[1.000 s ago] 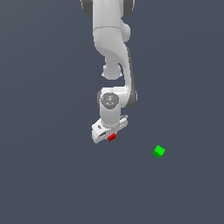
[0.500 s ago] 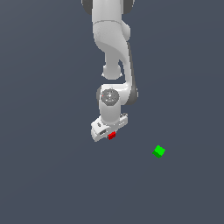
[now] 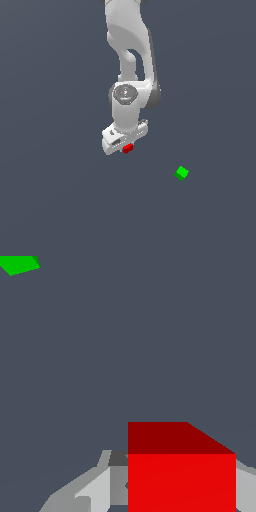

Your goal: Stack the red cube on top of the green cube.

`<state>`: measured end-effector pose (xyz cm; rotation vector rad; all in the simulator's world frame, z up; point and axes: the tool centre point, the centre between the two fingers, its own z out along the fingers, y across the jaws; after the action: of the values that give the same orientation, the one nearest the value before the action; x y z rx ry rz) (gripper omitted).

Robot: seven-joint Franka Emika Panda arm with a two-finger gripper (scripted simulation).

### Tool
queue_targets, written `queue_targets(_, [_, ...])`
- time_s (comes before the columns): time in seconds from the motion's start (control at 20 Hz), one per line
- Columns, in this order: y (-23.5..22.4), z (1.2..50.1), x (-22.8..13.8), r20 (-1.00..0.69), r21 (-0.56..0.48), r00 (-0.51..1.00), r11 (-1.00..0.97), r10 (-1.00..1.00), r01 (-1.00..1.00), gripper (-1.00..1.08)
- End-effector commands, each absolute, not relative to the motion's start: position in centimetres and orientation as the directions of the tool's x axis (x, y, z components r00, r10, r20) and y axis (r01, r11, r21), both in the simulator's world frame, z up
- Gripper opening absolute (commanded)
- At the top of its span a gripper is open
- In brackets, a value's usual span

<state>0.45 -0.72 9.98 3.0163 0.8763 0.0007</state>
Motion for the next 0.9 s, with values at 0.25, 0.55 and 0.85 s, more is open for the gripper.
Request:
queue_targets(0.25, [-0.7, 12.0, 0.5, 0.0, 0.0, 0.844, -0.844, 0.536, 0.536, -1.0])
queue_targets(0.55, [0.2, 11.6, 0.8, 0.001, 0.001, 0.844, -0.844, 0.536, 0.536, -1.0])
queue_targets(0.85, [3.6, 10.8, 2.0, 0.001, 0.0, 0.844, -0.844, 0.536, 0.536, -1.0])
